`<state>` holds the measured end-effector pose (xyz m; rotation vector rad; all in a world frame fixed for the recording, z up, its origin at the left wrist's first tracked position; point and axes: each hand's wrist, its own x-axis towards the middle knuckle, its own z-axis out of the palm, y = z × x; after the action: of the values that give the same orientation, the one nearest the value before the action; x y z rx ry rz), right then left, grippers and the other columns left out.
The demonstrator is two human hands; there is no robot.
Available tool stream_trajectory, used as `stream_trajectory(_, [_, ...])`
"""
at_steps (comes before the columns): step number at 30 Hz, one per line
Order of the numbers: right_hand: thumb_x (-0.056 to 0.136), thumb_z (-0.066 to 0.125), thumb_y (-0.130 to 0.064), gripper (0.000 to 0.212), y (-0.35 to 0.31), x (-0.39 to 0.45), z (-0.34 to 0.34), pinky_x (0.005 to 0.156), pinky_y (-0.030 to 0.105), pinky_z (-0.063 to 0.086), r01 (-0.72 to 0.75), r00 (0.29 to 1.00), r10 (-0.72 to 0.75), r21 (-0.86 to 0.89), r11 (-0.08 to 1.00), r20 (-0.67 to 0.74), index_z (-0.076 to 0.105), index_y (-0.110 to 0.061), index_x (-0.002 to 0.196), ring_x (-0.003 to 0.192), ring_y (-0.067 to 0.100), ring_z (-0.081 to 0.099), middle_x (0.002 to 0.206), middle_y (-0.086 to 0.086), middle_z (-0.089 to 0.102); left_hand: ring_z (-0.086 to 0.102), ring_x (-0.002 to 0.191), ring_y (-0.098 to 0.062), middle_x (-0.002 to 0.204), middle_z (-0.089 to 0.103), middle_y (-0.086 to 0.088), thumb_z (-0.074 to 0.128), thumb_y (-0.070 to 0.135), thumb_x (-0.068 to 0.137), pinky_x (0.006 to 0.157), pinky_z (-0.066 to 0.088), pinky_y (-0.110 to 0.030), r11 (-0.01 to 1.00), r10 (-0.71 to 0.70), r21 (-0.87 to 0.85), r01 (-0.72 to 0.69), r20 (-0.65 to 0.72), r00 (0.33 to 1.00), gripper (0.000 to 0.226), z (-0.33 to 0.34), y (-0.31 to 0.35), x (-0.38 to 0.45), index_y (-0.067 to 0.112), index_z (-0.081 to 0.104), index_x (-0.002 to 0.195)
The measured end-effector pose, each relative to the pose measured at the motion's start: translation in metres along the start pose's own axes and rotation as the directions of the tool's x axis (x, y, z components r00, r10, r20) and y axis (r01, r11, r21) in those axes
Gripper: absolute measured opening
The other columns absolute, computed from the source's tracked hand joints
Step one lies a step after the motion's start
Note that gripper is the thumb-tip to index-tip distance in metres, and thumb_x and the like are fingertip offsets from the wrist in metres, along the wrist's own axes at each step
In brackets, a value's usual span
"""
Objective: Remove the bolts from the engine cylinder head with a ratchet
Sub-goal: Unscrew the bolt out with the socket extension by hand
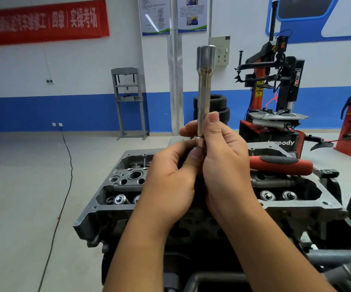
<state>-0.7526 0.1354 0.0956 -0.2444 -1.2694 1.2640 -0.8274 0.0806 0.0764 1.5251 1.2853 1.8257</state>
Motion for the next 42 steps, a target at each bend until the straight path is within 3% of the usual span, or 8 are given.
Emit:
stream_trajectory(5, [0.078,0.070,-0.053,0.049,-0.0024,-0.0001,0.0006,0.084,0.049,0.061,-0.016,1.000,0.017,0.062,0.998,-0.012,0.067,-0.006,0.092,0.080,0.019,0.069,0.085,0.004,0.074,0.077,0.089,-0.013,0.093,0.080,0.004,0.073,0.014,0.096,0.075,0.063,-0.030,0.996,0.078,0.057,-0.071,-0.135,0.988,0.011,0.0044,-0.0025,0.0019,0.023,0.076,0.102])
stream_trajectory(10, [0.088,0.054,-0.058,0.047,-0.0013,-0.0002,0.0012,0.083,0.042,0.059,0.008,1.000,-0.008,-0.017,1.000,-0.008,0.072,-0.017,0.076,0.078,0.016,0.067,0.083,0.002,0.074,0.076,0.105,-0.015,0.106,0.080,0.002,0.054,0.021,0.108,0.093,0.061,-0.039,0.999,0.007,-0.040,-0.006,0.030,1.000,0.023,-0.0003,0.0004,-0.0007,0.025,0.076,0.114])
stream_trajectory(13, [0.086,0.057,-0.058,0.041,-0.0007,0.0006,-0.0001,0.080,0.039,0.059,-0.016,1.000,0.016,0.045,0.999,0.004,0.072,-0.022,0.074,0.077,0.017,0.068,0.084,0.005,0.074,0.077,0.098,-0.011,0.100,0.081,0.004,0.060,0.020,0.105,0.085,0.061,-0.031,0.999,0.035,-0.012,-0.036,-0.045,0.998,0.017,0.0028,0.0004,0.0007,0.023,0.077,0.109])
stream_trajectory(17, [0.078,0.069,-0.055,0.049,-0.0027,-0.0011,0.0006,0.083,0.051,0.061,-0.003,1.000,0.003,0.068,0.998,-0.007,0.064,-0.009,0.091,0.077,0.018,0.068,0.086,0.003,0.075,0.077,0.085,-0.015,0.089,0.080,0.001,0.076,0.013,0.094,0.072,0.063,-0.032,0.997,0.071,0.044,-0.065,-0.146,0.987,0.009,0.0040,-0.0023,0.0015,0.022,0.076,0.097])
stream_trajectory(22, [0.086,0.054,-0.065,0.047,-0.0001,-0.0003,0.0007,0.086,0.043,0.059,0.047,0.999,-0.048,-0.023,0.999,-0.004,0.071,-0.023,0.074,0.080,0.016,0.069,0.083,0.001,0.075,0.075,0.106,-0.015,0.107,0.080,0.001,0.054,0.020,0.108,0.091,0.062,-0.036,0.999,0.006,-0.045,-0.003,0.059,0.998,0.023,-0.0015,0.0021,-0.0019,0.024,0.075,0.116])
stream_trajectory(28, [0.081,0.066,-0.060,0.046,-0.0002,0.0003,0.0003,0.085,0.050,0.060,0.000,1.000,0.001,0.076,0.997,-0.005,0.064,-0.014,0.088,0.079,0.020,0.069,0.088,0.005,0.076,0.077,0.092,-0.012,0.096,0.081,0.003,0.070,0.015,0.097,0.083,0.064,-0.031,0.999,0.055,0.005,-0.054,-0.106,0.993,0.011,0.0045,0.0013,0.0006,0.020,0.076,0.104])
stream_trajectory(36, [0.088,0.051,-0.060,0.047,0.0016,0.0020,-0.0003,0.081,0.042,0.060,0.008,1.000,-0.008,0.012,1.000,-0.008,0.073,-0.022,0.070,0.078,0.019,0.071,0.086,0.006,0.077,0.076,0.103,-0.013,0.104,0.081,0.003,0.059,0.017,0.105,0.092,0.061,-0.035,0.999,0.042,-0.016,-0.043,-0.016,0.999,0.019,0.0028,0.0031,-0.0007,0.020,0.076,0.114])
stream_trajectory(42, [0.076,0.071,-0.058,0.058,-0.0016,-0.0007,0.0002,0.084,0.051,0.060,0.023,1.000,-0.023,0.048,0.999,0.005,0.065,-0.004,0.095,0.079,0.020,0.071,0.087,0.004,0.077,0.077,0.091,-0.015,0.094,0.081,0.004,0.074,0.007,0.093,0.081,0.065,-0.037,0.993,0.109,0.068,-0.101,-0.132,0.985,0.018,0.0052,-0.0027,0.0009,0.020,0.078,0.104])
